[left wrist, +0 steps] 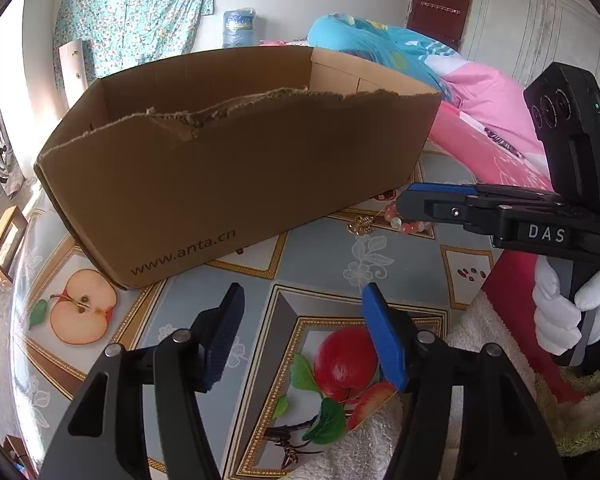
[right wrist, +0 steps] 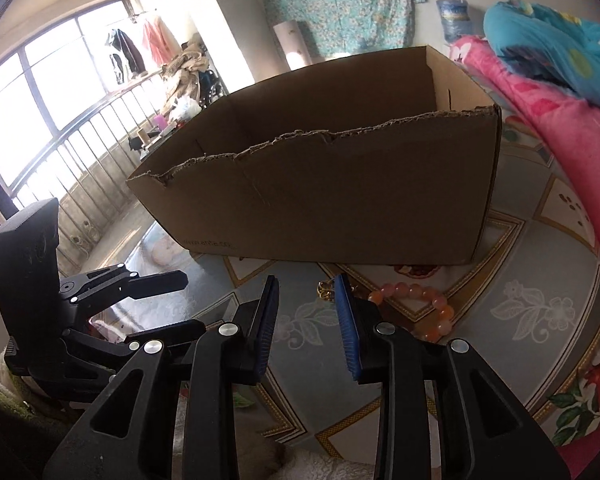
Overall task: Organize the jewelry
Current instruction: 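Withdraw the right tool from the box toward the gold knot charm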
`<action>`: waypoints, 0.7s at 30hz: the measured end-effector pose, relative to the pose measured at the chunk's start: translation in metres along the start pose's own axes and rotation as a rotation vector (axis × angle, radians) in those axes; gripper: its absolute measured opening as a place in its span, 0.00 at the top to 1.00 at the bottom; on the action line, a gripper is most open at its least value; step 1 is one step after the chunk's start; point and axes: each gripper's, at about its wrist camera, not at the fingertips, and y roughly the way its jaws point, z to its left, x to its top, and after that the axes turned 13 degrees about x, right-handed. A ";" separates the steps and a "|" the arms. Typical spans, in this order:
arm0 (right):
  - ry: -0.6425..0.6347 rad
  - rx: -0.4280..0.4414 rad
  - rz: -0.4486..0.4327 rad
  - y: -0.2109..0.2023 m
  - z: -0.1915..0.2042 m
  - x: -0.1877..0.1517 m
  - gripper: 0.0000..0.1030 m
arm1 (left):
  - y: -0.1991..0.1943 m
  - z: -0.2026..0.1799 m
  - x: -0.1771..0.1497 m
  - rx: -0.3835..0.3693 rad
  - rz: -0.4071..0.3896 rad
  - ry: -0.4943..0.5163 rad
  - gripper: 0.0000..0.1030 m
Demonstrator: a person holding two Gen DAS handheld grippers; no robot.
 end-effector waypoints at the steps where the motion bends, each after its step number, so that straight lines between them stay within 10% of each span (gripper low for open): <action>1: -0.013 -0.016 0.010 0.005 0.000 0.000 0.71 | 0.004 0.000 -0.001 -0.005 0.009 -0.006 0.42; 21: -0.238 -0.202 0.137 0.051 0.009 -0.011 0.77 | 0.026 -0.014 0.001 0.023 0.001 0.093 0.42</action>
